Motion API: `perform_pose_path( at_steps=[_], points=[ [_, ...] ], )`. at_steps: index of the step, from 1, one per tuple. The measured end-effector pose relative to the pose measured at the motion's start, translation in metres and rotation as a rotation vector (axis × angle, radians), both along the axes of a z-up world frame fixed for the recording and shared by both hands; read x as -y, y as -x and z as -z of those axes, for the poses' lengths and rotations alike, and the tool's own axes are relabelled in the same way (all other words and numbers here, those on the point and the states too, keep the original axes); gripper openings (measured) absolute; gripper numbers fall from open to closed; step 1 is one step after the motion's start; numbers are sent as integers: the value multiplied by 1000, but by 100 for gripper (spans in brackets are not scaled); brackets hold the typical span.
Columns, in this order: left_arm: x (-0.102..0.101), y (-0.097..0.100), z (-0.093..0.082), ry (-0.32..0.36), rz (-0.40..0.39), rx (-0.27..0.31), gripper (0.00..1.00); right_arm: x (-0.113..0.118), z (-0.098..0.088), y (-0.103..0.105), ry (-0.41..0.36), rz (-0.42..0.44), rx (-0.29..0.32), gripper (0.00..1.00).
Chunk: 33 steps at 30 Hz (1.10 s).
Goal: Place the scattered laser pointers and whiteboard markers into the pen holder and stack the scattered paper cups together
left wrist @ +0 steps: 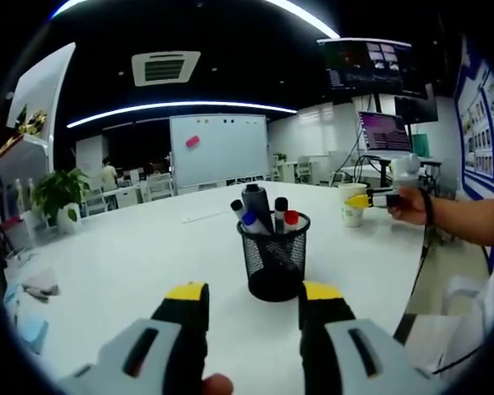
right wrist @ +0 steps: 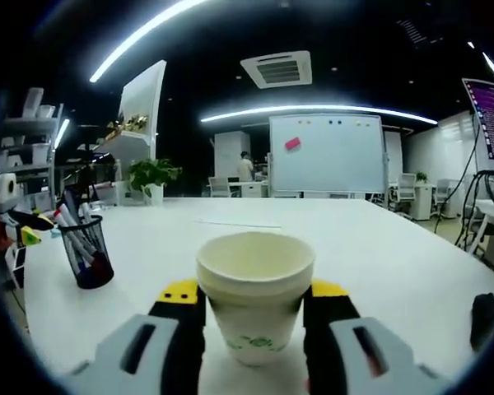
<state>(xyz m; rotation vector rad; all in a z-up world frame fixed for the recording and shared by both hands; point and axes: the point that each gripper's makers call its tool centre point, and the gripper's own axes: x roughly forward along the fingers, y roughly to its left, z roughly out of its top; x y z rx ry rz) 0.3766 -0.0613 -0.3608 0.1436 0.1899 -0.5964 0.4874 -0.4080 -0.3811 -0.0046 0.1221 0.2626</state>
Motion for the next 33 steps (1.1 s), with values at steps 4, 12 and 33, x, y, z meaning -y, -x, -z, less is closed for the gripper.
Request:
perform_pose_path(
  at_steps=[4,12,33],
  points=[
    [0,0,1,-1,-1,-3,44,-1,0,0,-3,-2,4,46],
    [-1,-2,4,4,-1,-7,44,-6,2,-2,-4,-15,-4,45],
    [3,1,4,13,7,-6,44,-8,-8,1,-25,-8,10,45]
  ],
)
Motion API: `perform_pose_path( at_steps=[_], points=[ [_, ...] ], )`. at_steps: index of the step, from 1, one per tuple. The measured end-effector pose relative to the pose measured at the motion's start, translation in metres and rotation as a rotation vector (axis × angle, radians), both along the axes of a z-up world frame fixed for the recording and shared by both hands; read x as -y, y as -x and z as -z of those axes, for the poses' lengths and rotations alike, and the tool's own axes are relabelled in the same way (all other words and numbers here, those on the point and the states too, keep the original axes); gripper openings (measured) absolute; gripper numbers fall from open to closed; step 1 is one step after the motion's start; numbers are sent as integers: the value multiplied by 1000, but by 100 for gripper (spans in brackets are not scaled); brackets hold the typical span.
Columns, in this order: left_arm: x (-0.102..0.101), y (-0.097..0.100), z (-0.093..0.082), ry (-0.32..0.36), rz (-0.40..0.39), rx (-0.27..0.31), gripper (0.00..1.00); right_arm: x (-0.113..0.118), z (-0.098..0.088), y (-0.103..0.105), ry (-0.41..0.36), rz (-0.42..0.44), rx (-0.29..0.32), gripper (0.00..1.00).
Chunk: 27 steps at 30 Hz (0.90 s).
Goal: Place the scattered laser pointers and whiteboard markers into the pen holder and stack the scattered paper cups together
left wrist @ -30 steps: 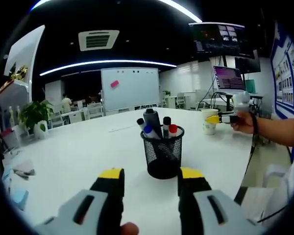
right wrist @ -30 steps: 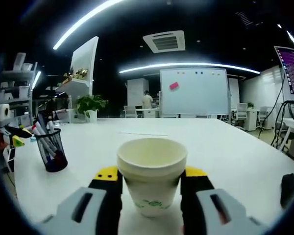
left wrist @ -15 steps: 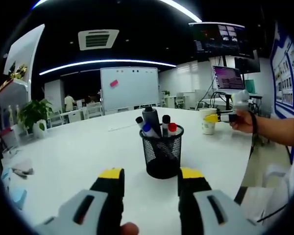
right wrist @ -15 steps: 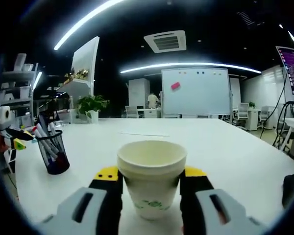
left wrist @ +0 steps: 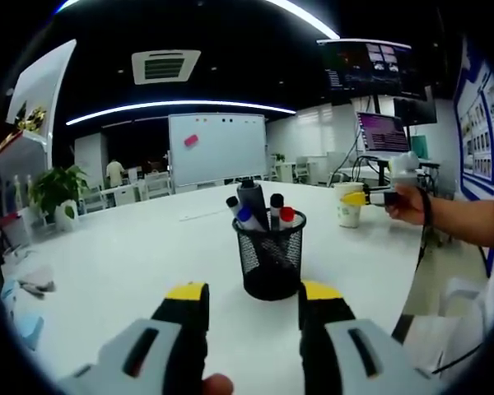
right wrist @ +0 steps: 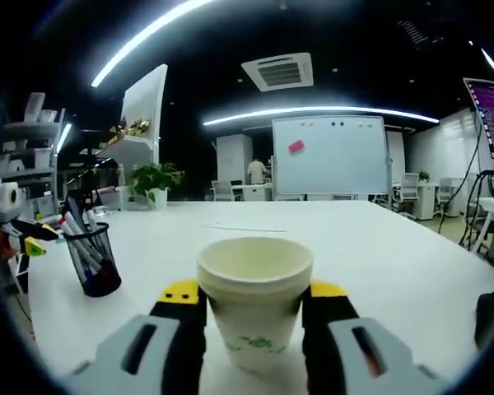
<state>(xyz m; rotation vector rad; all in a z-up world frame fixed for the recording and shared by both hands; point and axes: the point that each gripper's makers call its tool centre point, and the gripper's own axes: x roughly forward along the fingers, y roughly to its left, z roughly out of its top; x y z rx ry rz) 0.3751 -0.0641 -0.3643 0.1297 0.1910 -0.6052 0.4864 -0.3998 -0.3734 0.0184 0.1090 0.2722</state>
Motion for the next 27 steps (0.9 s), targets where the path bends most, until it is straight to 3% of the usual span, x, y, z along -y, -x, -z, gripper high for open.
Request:
perform_pose_path(
  at_steps=[22,27],
  points=[
    [-5,2,4,2,-6,-3,44,-21,-12,4,1,-62,26,45],
    [-5,3,3,3,-8,-2,44,-34,-15,8,22,-98,35,45]
  ],
)
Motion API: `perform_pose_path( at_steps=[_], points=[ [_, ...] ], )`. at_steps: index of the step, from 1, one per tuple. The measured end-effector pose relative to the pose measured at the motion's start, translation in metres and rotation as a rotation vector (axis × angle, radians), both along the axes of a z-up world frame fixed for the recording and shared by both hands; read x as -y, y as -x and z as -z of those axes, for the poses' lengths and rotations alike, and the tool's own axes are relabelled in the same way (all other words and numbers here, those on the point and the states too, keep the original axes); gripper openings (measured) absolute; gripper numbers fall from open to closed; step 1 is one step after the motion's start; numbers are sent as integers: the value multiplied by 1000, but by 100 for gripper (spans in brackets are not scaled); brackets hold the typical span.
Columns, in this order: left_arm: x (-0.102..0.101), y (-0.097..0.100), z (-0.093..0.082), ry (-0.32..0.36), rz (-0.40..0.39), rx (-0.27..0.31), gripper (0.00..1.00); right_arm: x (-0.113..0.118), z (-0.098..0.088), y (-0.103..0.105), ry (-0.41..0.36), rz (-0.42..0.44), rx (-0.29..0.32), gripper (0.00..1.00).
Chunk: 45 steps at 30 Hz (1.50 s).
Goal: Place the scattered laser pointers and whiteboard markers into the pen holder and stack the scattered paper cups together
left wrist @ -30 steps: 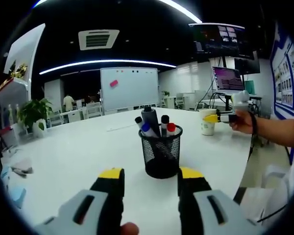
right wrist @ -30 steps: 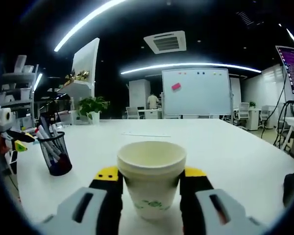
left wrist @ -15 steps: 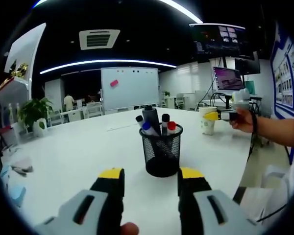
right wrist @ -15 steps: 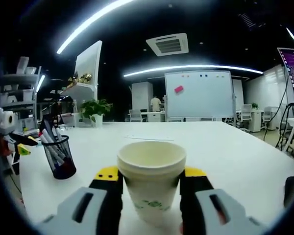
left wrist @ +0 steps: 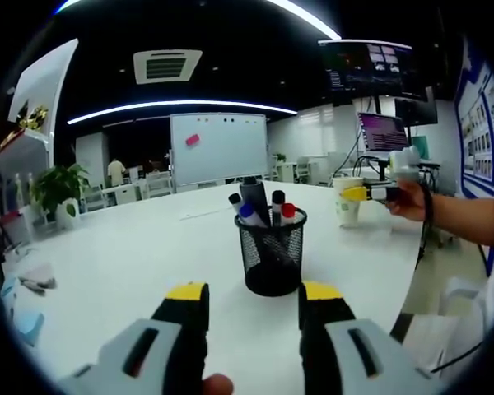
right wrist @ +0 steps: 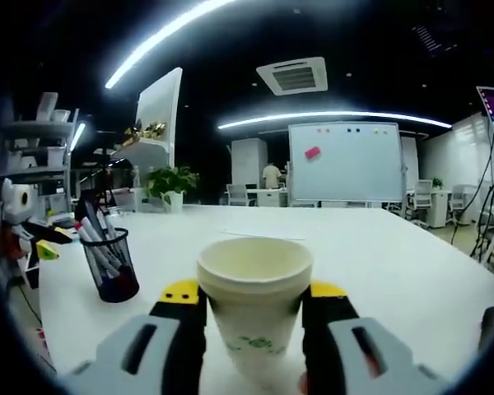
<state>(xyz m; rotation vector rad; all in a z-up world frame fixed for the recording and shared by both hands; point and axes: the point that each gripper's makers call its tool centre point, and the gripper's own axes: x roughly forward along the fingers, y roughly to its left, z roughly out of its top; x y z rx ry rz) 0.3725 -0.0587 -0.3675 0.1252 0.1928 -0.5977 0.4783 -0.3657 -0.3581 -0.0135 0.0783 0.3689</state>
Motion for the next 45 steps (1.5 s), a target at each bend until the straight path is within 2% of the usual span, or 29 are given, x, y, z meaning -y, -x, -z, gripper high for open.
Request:
perform_pose_path(
  at_steps=[8,21,31,45],
  points=[
    [-2,2,-1,1,-4,1,44,-20,-10,4,34,-55,27,45],
    [-5,2,1,-2,-11,-1,44,-33,-12,4,-7,-81,18,45],
    [-6,4,1,-9,-9,1,44,-53,-17,8,0,-132,26,45],
    [-12,5,2,-4,-20,-2,44,-83,-14,17,0,-211,16,45]
  ],
)
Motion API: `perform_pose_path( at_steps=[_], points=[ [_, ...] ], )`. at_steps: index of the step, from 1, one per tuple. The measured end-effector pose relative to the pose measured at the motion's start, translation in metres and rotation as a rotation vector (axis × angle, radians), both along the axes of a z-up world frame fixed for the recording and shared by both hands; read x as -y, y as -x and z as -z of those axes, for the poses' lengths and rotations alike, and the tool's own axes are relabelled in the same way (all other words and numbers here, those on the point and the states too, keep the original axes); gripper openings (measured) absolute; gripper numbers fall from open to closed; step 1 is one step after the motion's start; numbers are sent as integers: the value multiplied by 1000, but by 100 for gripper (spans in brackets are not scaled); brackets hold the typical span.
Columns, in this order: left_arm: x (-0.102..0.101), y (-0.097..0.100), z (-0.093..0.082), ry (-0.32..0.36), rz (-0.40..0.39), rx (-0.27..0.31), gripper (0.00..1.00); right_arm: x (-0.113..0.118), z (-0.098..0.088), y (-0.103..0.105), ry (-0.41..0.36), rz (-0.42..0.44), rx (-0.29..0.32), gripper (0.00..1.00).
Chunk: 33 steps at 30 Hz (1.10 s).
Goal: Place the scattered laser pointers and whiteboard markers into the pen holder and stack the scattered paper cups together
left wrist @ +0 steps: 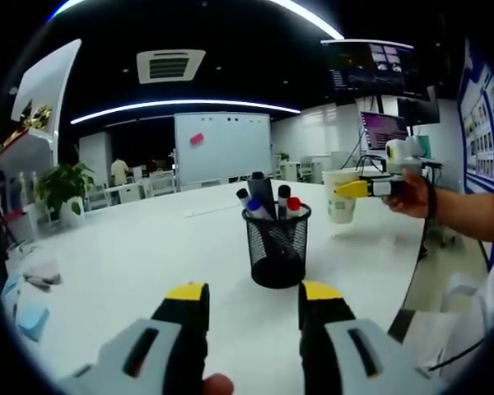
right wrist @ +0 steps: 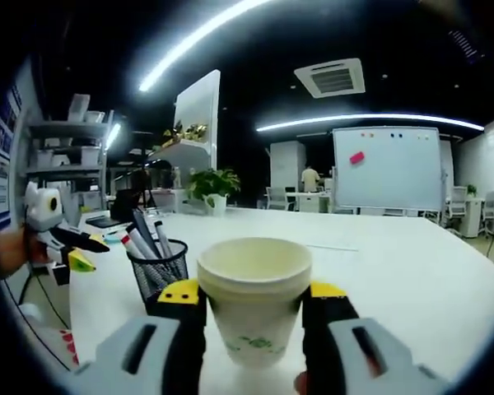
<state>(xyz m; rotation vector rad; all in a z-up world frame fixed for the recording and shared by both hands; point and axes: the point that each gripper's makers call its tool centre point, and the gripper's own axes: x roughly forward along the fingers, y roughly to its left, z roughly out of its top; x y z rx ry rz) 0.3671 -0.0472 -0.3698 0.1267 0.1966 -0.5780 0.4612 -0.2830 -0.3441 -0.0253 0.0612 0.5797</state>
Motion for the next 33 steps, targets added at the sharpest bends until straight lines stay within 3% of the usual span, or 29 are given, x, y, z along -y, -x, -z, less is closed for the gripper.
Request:
perform_pose_path(
  at_steps=[15,19,33],
  points=[
    [0,1,-2,-1,3,3,44,-18,14,3,11,-34,-28,45],
    [-1,2,-1,-4,1,2,44,-22,12,3,-2,-39,-3,45],
    [1,6,2,-8,2,-4,44,-29,19,1,-17,-61,-7,45]
  ],
)
